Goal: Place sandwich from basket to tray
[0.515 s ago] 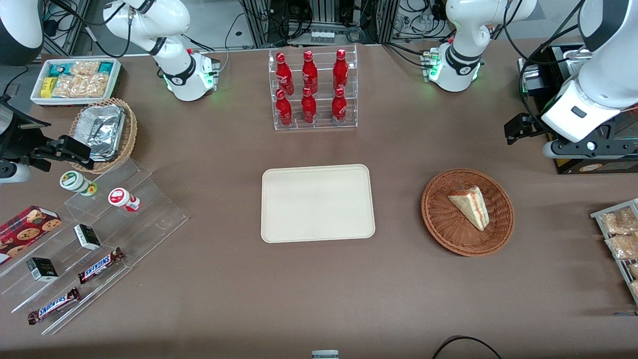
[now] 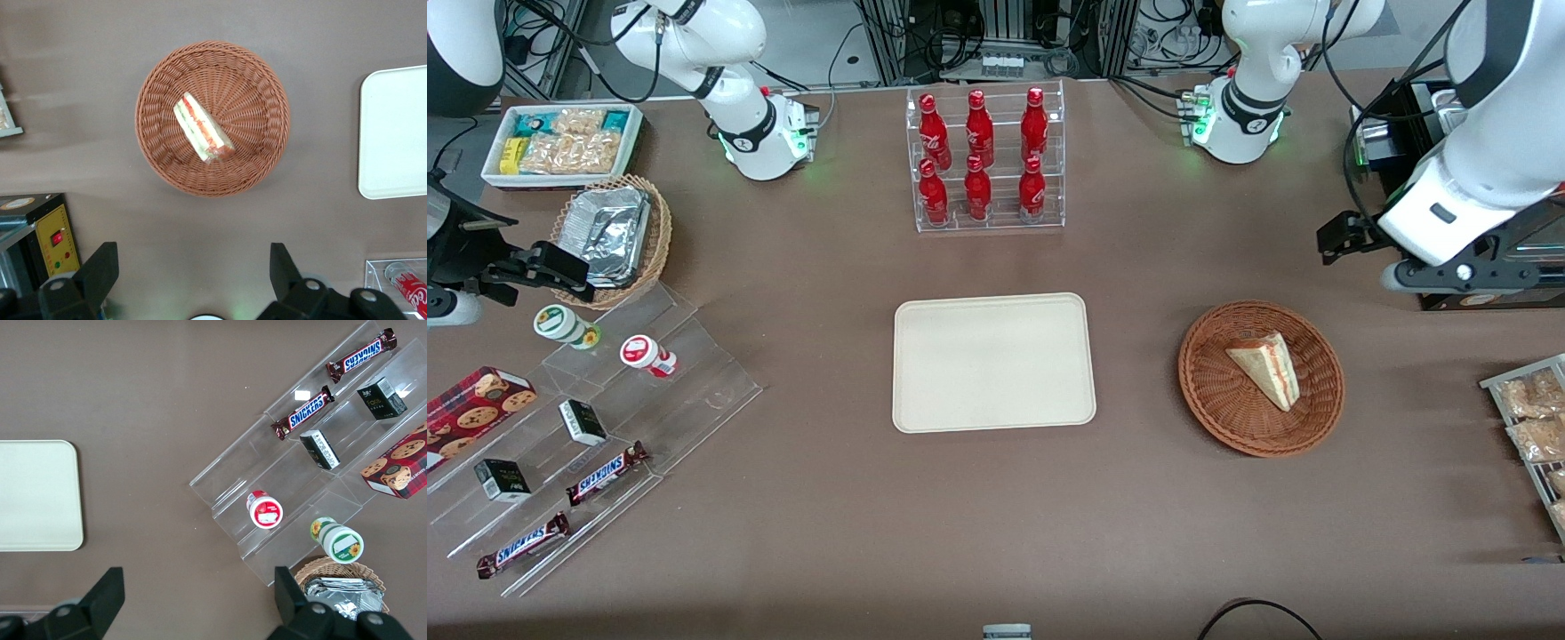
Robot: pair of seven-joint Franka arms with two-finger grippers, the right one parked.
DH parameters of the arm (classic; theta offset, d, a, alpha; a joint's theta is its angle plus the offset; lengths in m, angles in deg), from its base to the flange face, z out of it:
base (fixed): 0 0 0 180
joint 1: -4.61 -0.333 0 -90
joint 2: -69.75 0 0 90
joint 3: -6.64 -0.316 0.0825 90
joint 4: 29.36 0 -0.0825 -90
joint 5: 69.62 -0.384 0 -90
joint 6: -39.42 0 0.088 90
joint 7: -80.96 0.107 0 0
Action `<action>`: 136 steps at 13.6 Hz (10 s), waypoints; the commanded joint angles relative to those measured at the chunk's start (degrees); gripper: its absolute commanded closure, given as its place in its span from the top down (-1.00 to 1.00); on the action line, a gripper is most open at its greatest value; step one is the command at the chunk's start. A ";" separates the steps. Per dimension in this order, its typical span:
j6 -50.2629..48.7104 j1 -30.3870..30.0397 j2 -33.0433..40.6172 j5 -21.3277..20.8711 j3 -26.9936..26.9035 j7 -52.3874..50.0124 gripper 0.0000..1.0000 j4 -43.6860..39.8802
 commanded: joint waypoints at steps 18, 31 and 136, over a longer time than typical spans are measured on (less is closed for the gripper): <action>37.24 -0.28 -2.02 0.63 -0.83 -9.07 1.00 28.74; 40.58 -0.28 -6.06 0.45 -0.83 -40.57 1.00 28.92; -2.31 -0.62 -1.24 1.24 -3.47 7.94 1.00 0.26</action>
